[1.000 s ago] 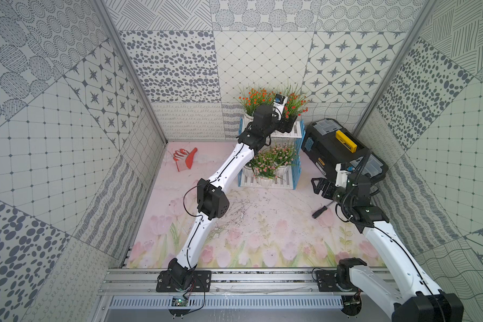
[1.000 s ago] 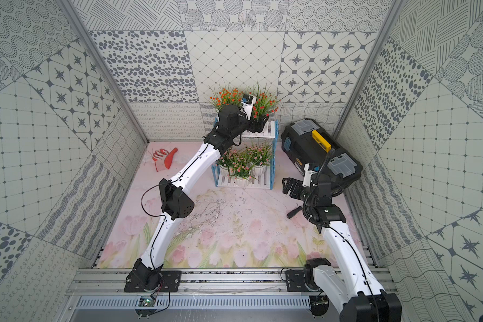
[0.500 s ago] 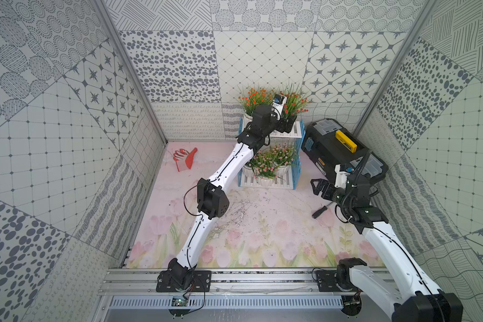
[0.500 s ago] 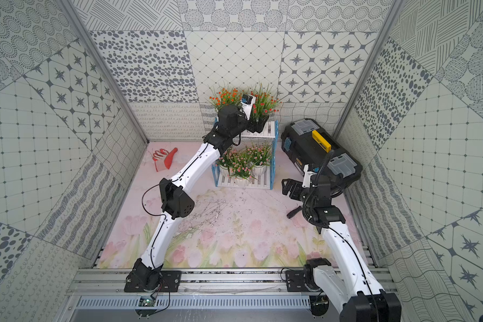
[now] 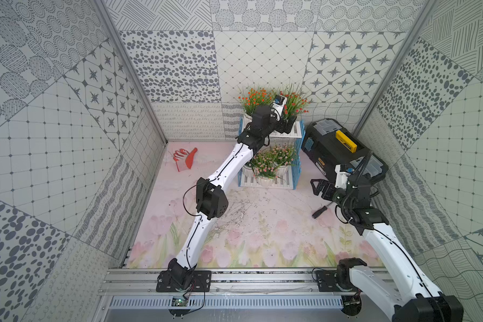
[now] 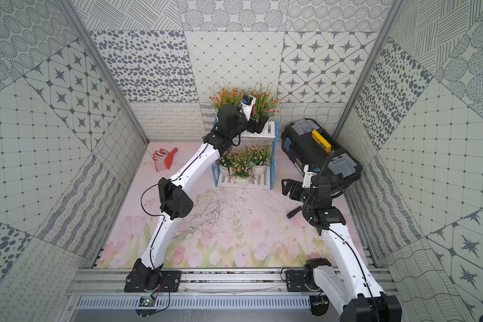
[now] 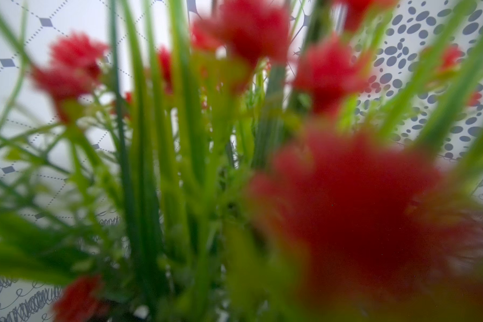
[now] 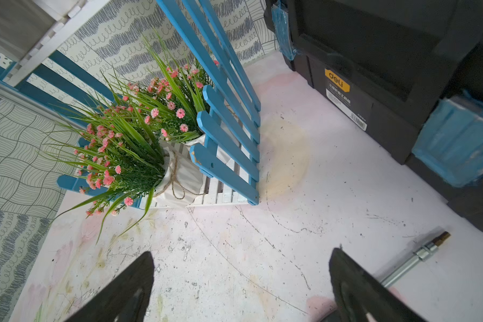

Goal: Place the baby's breath potted plants on the rack by color
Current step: Place the baby's breath potted plant on the rack.

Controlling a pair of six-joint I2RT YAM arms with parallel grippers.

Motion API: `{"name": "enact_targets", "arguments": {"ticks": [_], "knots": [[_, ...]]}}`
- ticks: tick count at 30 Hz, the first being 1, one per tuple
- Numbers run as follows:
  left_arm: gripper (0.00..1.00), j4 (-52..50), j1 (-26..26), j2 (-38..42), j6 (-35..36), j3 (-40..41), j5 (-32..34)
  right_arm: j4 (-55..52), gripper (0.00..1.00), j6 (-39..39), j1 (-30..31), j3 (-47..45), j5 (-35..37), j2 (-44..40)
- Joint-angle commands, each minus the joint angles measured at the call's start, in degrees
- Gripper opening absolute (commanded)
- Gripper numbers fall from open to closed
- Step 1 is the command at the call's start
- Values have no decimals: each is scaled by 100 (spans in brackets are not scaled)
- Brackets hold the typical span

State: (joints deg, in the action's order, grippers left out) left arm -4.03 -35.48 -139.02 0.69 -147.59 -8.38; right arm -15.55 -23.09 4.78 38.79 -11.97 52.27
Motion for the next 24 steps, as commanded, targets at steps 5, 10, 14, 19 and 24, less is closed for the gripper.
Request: {"name": "enact_targets", "arguments": {"ticks": [5,10,14,19,24], "knots": [[98,1055,-45,358,108,624,609,273,98,67,-12,-91,-63,-174],[98,1400,-104,502,120,975,742,254,98,83,-12,-82,-66,-192],[98,1595,-130,584,81,1187,790,254,98,86,-12,-82,-73,-208],[98,1767,-198,733,98,1479,861,250,98,77,-12,-108,-65,-250],[98,1930,-266,877,142,1815,894,265,98,64,-12,-148,-77,-293]]}}
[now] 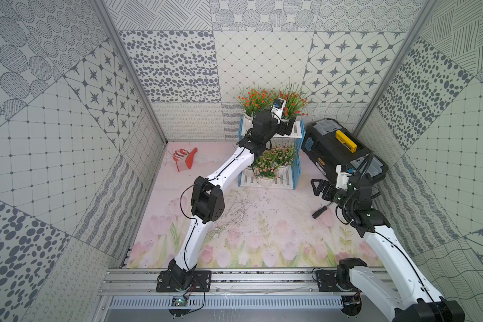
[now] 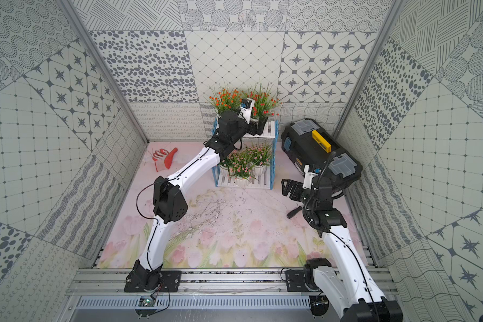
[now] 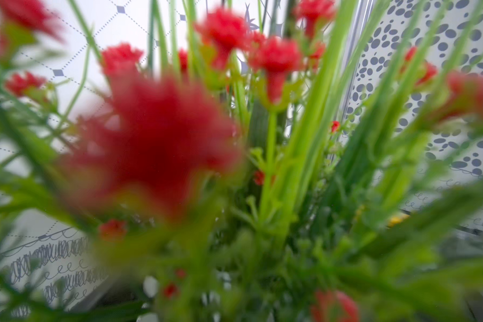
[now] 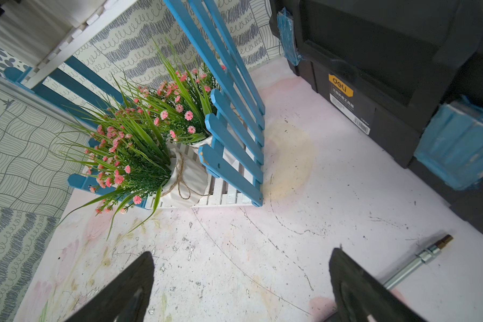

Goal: Place the baby's breath potted plants on the rack by color
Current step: Place the baby's breath potted plant on the rack.

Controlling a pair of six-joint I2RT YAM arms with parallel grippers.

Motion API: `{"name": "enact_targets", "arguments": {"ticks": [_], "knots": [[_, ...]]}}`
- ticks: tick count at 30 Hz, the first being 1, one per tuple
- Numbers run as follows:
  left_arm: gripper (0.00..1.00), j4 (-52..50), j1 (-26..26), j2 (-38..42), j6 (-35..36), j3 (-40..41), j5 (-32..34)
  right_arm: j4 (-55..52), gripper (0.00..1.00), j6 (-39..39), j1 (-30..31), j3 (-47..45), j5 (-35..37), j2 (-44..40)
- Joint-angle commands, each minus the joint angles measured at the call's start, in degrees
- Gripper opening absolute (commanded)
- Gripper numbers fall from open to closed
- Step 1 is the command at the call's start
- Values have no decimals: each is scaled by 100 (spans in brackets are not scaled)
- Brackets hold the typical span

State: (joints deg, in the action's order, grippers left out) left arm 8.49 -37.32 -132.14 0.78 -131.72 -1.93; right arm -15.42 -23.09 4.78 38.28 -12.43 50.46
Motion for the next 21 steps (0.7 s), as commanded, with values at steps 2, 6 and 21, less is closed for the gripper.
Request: {"name": "enact_targets", "arguments": {"ticks": [2,6,21], "knots": [[98,737,-110,246,125,358,250,251,98,59,-12,-102,-31,-127],[98,894,-122,392,98,675,254,232,98,59,-12,-119,-30,-162],[98,2016,-144,1668,-33,3011,-59,190,98,112,-12,-172,52,-281]]}}
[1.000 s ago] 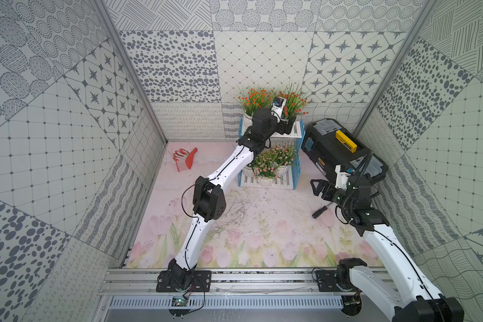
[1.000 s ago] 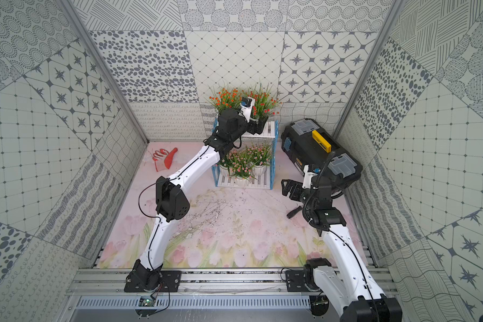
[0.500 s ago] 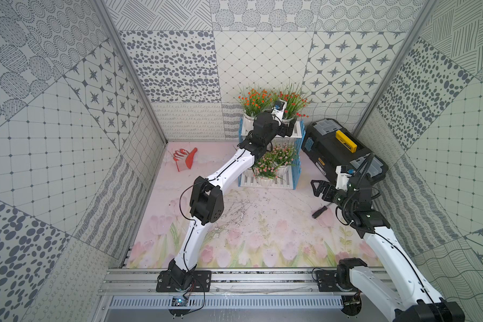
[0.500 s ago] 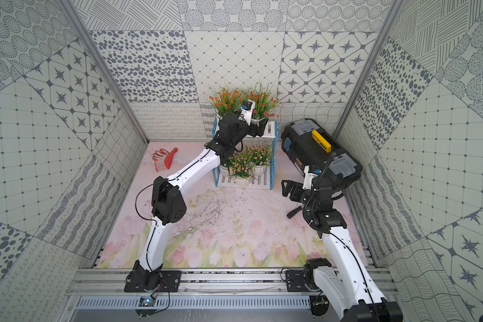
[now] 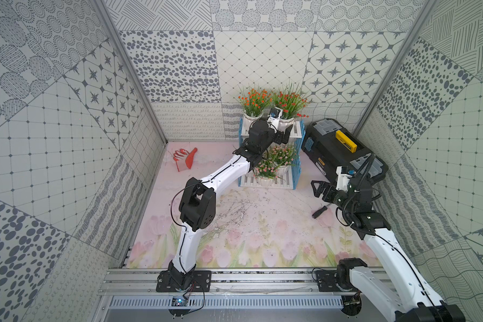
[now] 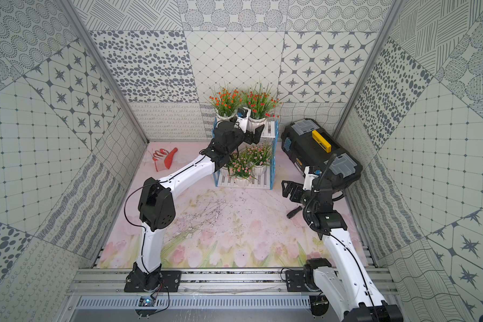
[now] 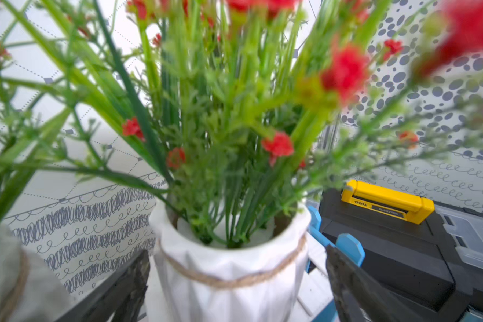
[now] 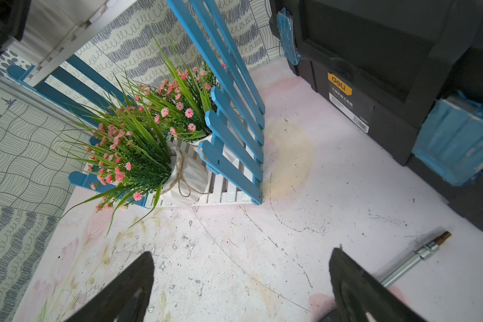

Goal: Place the baby's breath potted plants on the rack by color
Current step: Place the baby's breath potted plant on the rack, then reset both arms

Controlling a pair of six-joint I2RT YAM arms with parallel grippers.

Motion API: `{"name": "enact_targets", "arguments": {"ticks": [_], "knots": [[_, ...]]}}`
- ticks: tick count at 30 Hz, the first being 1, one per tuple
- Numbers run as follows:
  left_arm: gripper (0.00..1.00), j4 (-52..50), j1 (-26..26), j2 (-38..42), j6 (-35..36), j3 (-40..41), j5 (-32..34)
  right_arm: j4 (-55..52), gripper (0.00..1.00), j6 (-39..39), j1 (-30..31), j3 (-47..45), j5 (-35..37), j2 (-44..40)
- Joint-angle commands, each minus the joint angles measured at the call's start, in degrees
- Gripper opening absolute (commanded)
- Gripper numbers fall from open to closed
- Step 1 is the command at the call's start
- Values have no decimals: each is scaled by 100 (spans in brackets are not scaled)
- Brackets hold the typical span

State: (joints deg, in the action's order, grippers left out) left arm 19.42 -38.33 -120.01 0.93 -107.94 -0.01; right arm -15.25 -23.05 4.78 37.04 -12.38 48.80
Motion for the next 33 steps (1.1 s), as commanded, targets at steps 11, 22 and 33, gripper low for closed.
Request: {"name": "enact_targets", "arguments": {"ticks": [11,22,33], "knots": [[98,181,-85,3179,-564,4160,-152,497,98,275,-12,-188,89,-48],[98,-2696,2073,5964,-1611,6527,1747,1505,98,442,-12,-324,451,627],[98,324,3045,3465,-200,7401,2404,1754,98,940,-28,-188,1098,1314]]}}
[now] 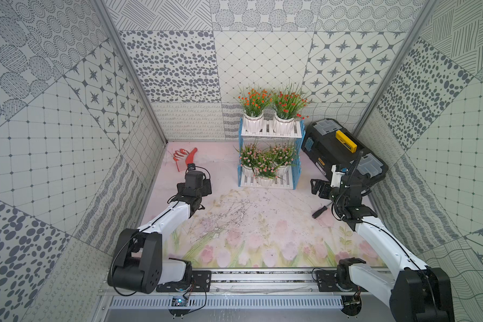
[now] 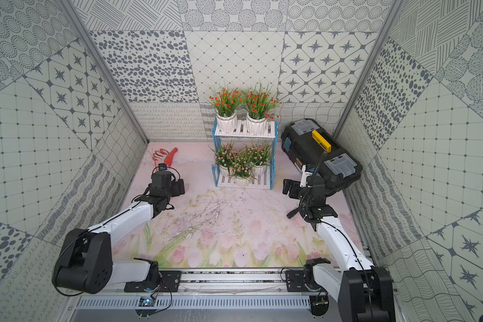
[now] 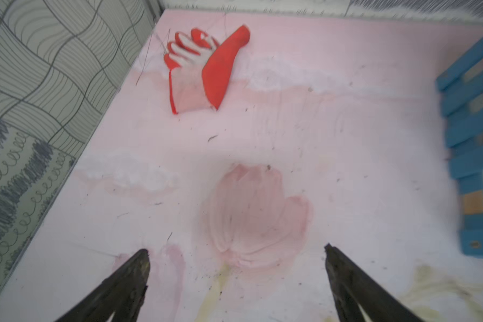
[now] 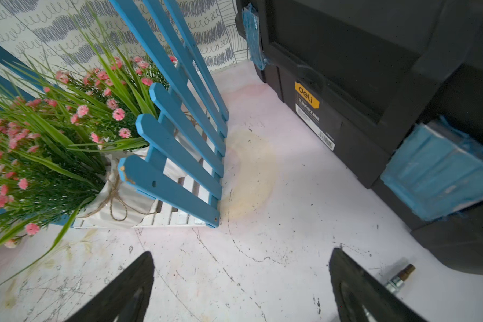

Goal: Place the baby's breath potted plants on the rack by color
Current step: Reset both arms

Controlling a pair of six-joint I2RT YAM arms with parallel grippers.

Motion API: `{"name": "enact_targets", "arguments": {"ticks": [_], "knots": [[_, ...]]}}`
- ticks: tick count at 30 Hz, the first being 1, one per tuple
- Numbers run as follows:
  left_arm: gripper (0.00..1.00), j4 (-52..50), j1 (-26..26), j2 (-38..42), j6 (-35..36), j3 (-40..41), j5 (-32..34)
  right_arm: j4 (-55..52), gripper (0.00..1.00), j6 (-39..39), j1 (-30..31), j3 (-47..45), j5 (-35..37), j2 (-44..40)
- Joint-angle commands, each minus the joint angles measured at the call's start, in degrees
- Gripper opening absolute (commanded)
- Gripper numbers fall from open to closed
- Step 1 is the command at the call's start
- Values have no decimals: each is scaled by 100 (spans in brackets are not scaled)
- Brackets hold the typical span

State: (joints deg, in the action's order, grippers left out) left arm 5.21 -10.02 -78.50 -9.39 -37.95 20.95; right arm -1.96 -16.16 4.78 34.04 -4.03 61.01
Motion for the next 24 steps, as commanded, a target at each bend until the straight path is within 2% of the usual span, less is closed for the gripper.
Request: {"name": "enact_targets", "arguments": {"ticks": [1,2,3,6,9,10,12,17,20,22,23,24], "knots": [[98,2318,285,-852,1069,513,-179,470,98,314,-58,120,301,167],[98,2244,310,-882,1142,438,-481,492,98,362,-100,132,329,235],[98,2716,371,-998,1382,564,-776,527,98,413,-152,146,374,310],[99,3065,790,-1017,1084,836,-1595,951,98,619,-284,-5,468,449],[98,4205,781,-1054,1305,1458,-1998,1410,98,769,-489,-241,490,529],[98,4584,753,-1167,1377,1568,-1969,1633,98,830,-557,-340,451,579],[98,4271,747,-1138,1114,1442,-1557,2052,98,981,-607,-592,530,703],[98,4392,768,-1177,1133,1466,-1515,3868,98,1273,-627,-1227,321,1390],[98,4409,734,-1179,1087,1479,-1346,5293,98,1177,-644,-1583,57,2047],[98,4404,725,-1173,1057,1486,-1241,6481,98,1141,-632,-1714,21,2948],[98,4440,682,-1164,1068,1507,-1154,6745,98,1105,-627,-1687,-23,3072],[98,4496,659,-1166,1071,1530,-1073,5582,98,1208,-611,-1344,-24,2761]]}}
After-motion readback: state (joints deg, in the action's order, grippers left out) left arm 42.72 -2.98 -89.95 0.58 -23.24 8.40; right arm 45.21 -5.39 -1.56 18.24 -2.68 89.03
